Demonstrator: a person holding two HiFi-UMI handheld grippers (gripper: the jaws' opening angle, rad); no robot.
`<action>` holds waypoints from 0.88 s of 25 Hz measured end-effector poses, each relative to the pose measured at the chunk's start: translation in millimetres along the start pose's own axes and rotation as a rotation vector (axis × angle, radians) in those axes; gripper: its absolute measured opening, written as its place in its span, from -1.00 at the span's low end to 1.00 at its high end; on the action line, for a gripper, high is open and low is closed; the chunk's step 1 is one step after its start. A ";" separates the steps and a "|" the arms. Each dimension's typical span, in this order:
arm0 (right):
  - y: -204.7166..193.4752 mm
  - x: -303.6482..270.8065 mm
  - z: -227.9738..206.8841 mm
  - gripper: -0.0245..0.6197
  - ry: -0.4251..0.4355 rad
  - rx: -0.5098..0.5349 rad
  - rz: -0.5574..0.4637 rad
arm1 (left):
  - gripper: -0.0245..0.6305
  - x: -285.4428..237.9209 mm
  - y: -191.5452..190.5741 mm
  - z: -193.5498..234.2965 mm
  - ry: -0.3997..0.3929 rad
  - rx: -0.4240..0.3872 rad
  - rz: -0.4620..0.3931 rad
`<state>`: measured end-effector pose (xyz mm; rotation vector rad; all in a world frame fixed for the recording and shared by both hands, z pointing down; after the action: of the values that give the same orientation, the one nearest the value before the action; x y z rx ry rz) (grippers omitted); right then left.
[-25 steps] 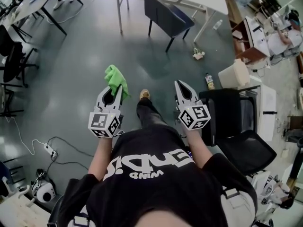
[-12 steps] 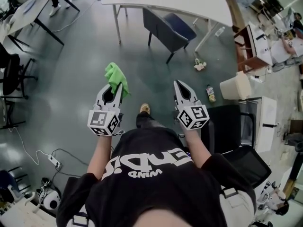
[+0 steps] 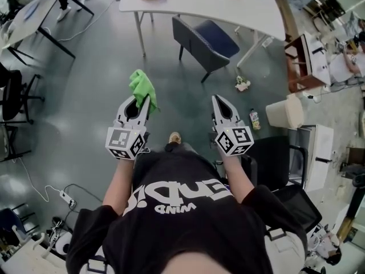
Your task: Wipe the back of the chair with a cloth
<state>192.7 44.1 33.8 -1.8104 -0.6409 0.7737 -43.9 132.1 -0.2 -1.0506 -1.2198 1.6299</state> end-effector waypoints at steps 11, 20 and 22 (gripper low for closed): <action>7.3 -53.2 14.5 -0.93 -0.078 -0.005 -0.014 | -0.73 -17.7 24.5 72.0 -0.043 -0.032 0.007; 3.3 -127.2 30.0 -0.93 -0.166 -0.031 -0.025 | -0.73 -68.8 33.3 158.8 -0.157 -0.051 0.034; -3.7 -140.9 27.3 -0.93 -0.189 -0.026 -0.026 | -0.73 -87.8 24.9 173.7 -0.187 -0.045 0.041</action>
<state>80.0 -41.0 59.7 -1.7622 -0.7994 0.9303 -183.4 -4.4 19.2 -0.9730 -1.3702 1.7722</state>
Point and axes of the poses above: the fingertips, and each gripper's own axes: x backward along the fingers, z to its left, y out of its top, the point moved 3 cm from there along x, backward along the fingers, and after that the axes turned 9 degrees about -y, right-handed, at the moved point
